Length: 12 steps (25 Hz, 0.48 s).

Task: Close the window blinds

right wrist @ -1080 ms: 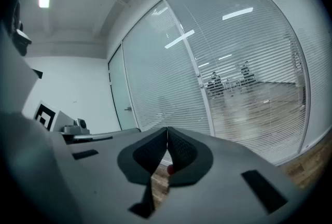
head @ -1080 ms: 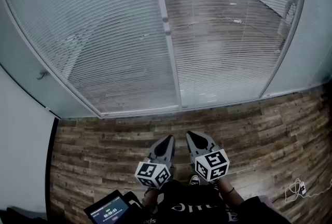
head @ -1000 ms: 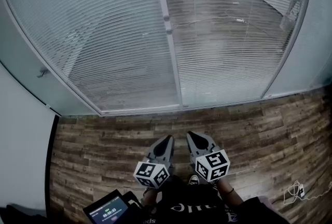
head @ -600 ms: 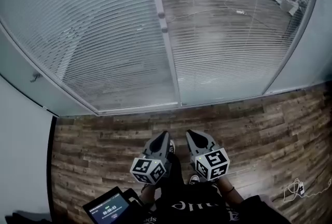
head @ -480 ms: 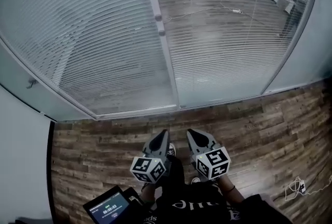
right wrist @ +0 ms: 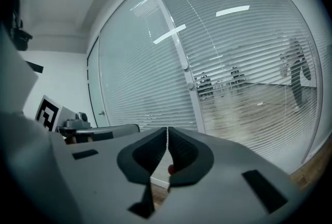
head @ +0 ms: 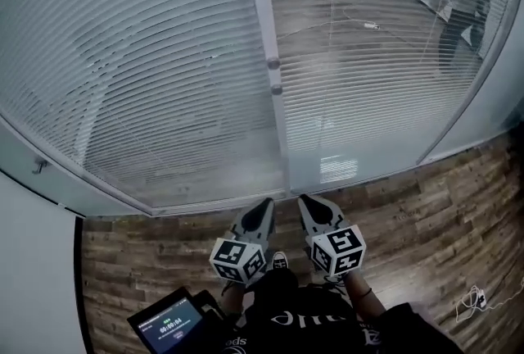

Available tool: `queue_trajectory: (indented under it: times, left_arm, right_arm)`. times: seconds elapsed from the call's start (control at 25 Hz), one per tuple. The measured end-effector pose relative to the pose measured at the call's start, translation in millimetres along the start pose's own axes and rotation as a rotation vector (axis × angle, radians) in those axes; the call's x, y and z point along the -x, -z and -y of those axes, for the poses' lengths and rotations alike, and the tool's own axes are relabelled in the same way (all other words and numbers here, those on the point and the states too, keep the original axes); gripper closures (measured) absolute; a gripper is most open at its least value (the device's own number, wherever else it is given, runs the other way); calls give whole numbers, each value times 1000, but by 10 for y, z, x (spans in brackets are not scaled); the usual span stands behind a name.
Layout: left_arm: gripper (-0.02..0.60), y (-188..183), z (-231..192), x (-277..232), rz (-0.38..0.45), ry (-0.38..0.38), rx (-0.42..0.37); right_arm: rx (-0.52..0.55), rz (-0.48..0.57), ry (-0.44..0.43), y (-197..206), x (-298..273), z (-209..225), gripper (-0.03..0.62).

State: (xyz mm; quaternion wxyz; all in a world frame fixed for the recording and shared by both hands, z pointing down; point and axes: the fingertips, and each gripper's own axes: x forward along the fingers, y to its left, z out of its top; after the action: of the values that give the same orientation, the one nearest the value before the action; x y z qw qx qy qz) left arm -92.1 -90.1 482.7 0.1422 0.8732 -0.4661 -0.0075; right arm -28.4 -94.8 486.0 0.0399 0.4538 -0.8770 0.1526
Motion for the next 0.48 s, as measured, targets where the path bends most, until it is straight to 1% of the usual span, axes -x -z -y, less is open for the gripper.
queue_trajectory:
  times: [0.12, 0.24, 0.36, 0.48]
  left_arm:
    - [577, -114, -292, -228, -12, 33, -9]
    - [577, -176, -581, -331, -9, 50, -16]
    - [577, -172, -691, -446, -25, 61, -14]
    - [577, -160, -781, -556, -31, 63, -7]
  right_arm:
    - [-8, 8, 40, -133, -370, 129, 574]
    - [-9, 14, 65, -225, -658, 151, 574]
    - [5, 8, 66, -297, -832, 222, 574]
    - [59, 7, 80, -431, -1018, 333, 573]
